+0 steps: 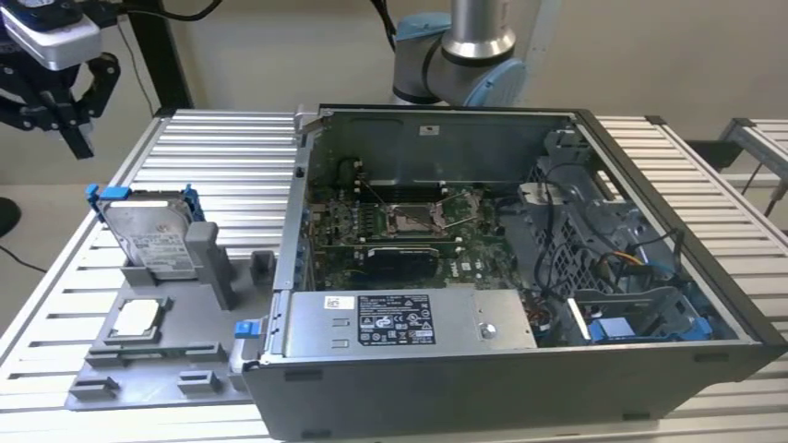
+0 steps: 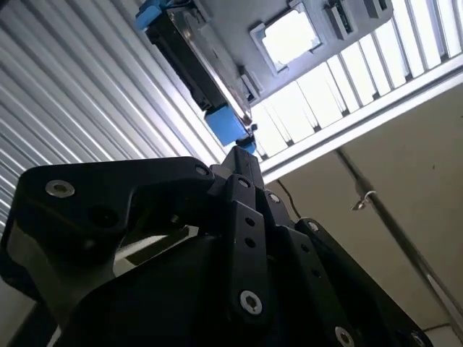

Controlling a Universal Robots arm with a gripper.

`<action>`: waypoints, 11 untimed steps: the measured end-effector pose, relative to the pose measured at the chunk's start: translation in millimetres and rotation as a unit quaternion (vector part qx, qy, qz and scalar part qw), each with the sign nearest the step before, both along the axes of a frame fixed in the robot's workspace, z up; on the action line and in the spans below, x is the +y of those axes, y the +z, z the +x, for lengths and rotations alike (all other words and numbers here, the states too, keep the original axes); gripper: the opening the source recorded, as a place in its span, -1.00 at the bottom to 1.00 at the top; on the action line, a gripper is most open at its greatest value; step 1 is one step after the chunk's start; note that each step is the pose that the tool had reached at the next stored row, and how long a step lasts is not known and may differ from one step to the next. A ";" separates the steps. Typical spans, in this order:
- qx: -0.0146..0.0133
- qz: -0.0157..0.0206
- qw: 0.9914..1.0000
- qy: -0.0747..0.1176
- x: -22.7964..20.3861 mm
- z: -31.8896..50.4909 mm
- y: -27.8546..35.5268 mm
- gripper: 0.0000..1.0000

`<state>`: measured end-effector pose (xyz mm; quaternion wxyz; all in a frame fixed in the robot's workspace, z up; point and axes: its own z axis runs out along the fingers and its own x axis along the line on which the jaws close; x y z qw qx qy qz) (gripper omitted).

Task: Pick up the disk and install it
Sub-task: 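Pick up the disk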

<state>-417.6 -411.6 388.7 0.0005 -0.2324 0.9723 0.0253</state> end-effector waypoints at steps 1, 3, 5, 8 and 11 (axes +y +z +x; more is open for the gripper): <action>0.000 0.000 1.000 0.009 0.0 0.0 0.0 -1.00; 0.000 0.000 1.000 0.027 0.0 0.0 0.0 -1.00; 0.000 0.000 0.999 0.046 0.0 0.0 0.0 -1.00; 0.000 0.000 0.997 0.073 0.0 0.0 0.0 -1.00; 0.000 0.000 0.995 0.100 0.0 0.0 0.0 -1.00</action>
